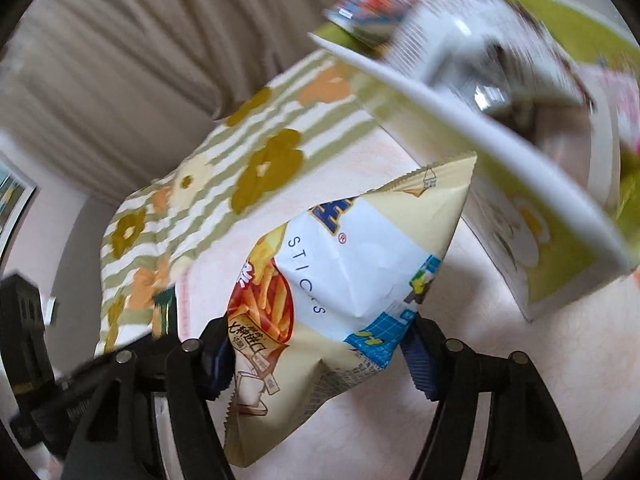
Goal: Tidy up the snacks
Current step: 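Grasp the green cracker packet with the left tool while the right tool grasps the yellow cheese-sticks bag, then carry both snacks over the box and release them inside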
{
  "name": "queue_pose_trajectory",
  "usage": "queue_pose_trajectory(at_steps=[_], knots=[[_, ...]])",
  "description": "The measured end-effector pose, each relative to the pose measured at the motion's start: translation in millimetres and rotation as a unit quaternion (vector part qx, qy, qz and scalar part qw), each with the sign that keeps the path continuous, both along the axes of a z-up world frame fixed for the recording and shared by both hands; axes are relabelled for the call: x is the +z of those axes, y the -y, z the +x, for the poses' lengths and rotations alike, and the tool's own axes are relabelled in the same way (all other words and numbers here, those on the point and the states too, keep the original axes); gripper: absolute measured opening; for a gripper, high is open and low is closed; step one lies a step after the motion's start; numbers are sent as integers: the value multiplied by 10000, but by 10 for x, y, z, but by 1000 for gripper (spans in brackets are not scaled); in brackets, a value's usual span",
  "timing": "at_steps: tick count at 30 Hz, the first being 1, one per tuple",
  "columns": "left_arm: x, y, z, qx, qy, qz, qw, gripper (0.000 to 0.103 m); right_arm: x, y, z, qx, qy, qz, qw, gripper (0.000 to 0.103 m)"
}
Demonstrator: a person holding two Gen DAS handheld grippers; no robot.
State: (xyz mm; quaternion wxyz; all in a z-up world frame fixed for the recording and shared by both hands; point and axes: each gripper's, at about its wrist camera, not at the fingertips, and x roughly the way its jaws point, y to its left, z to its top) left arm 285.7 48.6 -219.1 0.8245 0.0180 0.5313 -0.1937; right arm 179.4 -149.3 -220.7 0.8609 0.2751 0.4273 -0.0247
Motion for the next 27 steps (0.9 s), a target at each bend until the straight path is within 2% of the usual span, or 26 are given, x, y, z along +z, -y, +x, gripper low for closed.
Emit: queue_pose_trajectory(at_steps=[6,14,21,27], knots=[[575,75,-6,-100,327,-321,9989,41,476,-21,-205,345,420,-139,9984,65],[1132,625,-115,-392,638,-574,9955,41,1001,475,-477,478,864,-373,9944,65],[1315,1417,-219,-310,751,-791,9936,41,1323,1252,-515,823,956,-704,9895,65],[1234,2248,-271,-141,619,-977,9932,41,1419,1974,-453,1153,982,-879,9846,65]])
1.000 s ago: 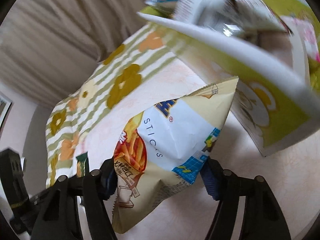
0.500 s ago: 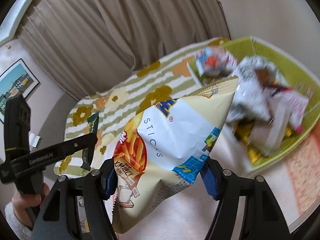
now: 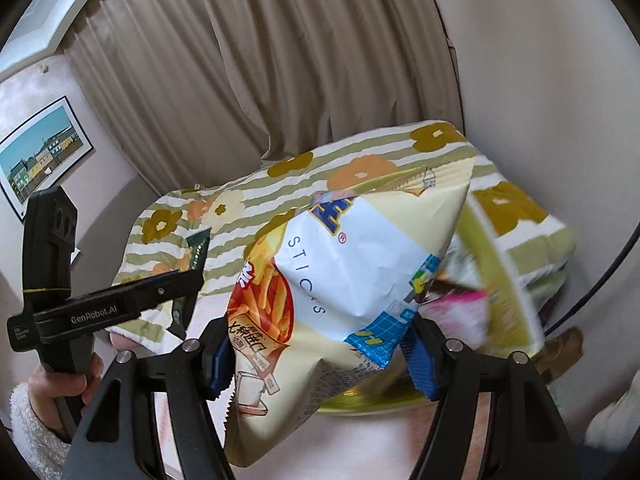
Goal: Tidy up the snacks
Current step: 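Carry both snacks over the box and release them inside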
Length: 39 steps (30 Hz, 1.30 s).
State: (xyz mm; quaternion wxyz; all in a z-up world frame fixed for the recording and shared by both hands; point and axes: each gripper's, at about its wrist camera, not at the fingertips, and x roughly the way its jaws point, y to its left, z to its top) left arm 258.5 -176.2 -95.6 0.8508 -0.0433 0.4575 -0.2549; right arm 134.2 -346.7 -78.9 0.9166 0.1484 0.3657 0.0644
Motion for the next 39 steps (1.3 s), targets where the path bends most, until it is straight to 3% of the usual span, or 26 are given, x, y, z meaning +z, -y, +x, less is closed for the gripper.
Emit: queue_pose_trajectory(at_steps=[4,12,14,16,17,18,21,28,36,38,39], knots=[[-136,428,-34,90,-61,100,9999,41,-71,339,72,182,-150,-233,9994,65],[-404,942,-81,-230,-51,530,9983,41,-366,801,223,131,-586,68,9982,65],[-436,1006,-70,-193,48,828,9964,43,-411,867,228,83,-675,103,9976,65],[-475,1041,-67,-105,121,1131,9935,66,-441,908,240,48,-739,113,9972,65],[-513,1045,-60,-83,104,1222,9924,93,-449,927,237,31,-767,109,9970,65],[-531,1020,-67,-42,102,1190,9928,100,-453,938,244,25,-783,108,9969,65],[-543,902,-45,23,-20,938,9956,100,-433,931,267,65,-798,32,9968,65],[-486,715,-51,130,88,1122,9936,100,-354,811,387,412,-703,-310,9962,65],[-443,503,55,419,60,1095,9931,100,-403,670,650,765,-912,-80,9929,66],[-477,464,83,479,-15,1091,9929,100,-453,571,727,925,-1006,-129,9905,68],[-492,449,87,510,-33,1090,9927,100,-497,517,769,1031,-1076,-198,9886,75]])
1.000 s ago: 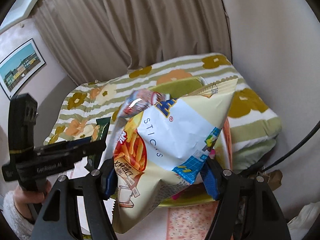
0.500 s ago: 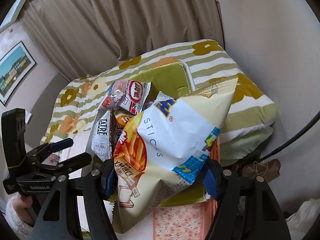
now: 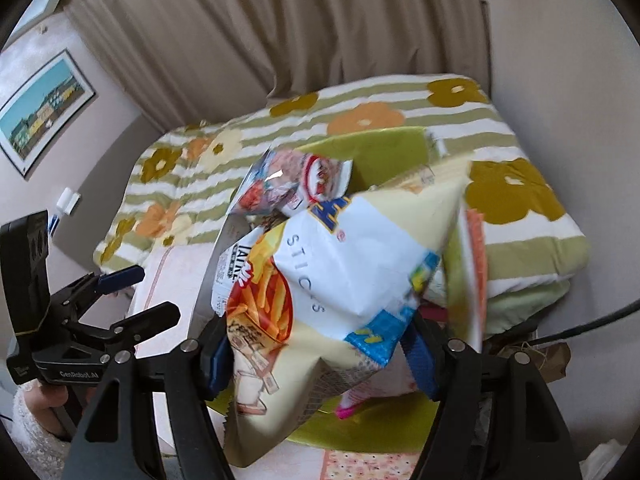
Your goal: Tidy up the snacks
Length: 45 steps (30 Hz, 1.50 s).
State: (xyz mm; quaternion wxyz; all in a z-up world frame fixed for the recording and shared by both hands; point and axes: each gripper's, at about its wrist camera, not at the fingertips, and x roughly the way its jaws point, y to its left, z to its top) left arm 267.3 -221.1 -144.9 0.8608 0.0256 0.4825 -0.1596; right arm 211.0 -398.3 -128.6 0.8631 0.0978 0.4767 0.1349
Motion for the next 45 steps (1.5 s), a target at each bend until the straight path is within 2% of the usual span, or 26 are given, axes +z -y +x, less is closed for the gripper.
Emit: queue_pose_trajectory(at_steps=[1,3,4,8,15,19,24,29,33,37,45], knots=[[-19,-14,3,38,-16,1,10000,100,-42,-36,24,22,-65,-166,9998,89],[-49,-39,-11,120,-51,20,9999,100,-58,-33,8,-173,46,-581,9981,98],[-62,-60,-33,176,-55,36,9998,100,-55,-25,-14,-230,107,-672,9974,99],[-110,-95,-100,334,-97,109,9993,100,-79,139,-88,-498,183,-865,9948,99],[-38,-144,-253,504,13,144,9986,100,-1,239,-188,-677,275,-703,9948,99],[130,-185,-395,493,266,168,9983,100,173,156,-334,-667,495,-784,9935,99],[515,-327,-696,495,790,127,9956,100,554,-38,-642,-704,1022,-911,9881,99],[1000,-576,-1170,600,1447,-3,9877,100,1006,-360,-1137,-904,1637,-1007,9772,99],[1279,-797,-1646,762,1975,141,9772,102,1245,-648,-1549,-1032,1977,-979,9699,99],[1402,-1038,-2081,910,2307,203,9686,103,1325,-998,-1955,-927,2256,-996,9647,99],[1433,-1405,-2716,1042,2578,48,9606,103,1294,-1391,-2433,-1065,2429,-1126,9576,99]])
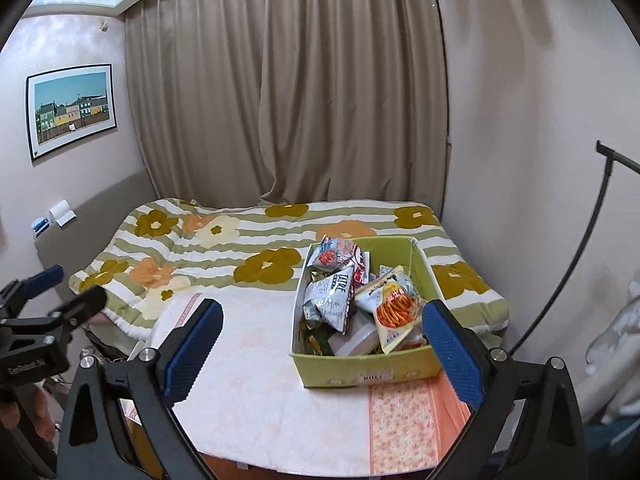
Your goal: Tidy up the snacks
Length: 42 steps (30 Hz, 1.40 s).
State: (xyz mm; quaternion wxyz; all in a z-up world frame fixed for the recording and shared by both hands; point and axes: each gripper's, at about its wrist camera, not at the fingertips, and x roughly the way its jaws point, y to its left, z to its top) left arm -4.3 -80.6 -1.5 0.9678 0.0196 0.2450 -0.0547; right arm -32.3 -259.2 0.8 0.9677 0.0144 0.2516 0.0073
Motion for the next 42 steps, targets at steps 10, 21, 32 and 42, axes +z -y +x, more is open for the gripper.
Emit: queue_pose_trajectory(at_steps=[10,21,32,42], knots=[[68,-133,-292,-49,207,-25,9998,102,21,-131,-250,-178,148,-28,9997,99],[92,-113,-296,-79,245,-48,9997,102,29,-118,-272,-220,185,-60,9996,99],[87,-74,-190,-57,229,-70,9997,102,40,-82,-236,-283,185,-93,9994,99],[75,-48,-142,-52,232,-25,9997,102,29,-48,-197,-311,183,-38,9993,99]])
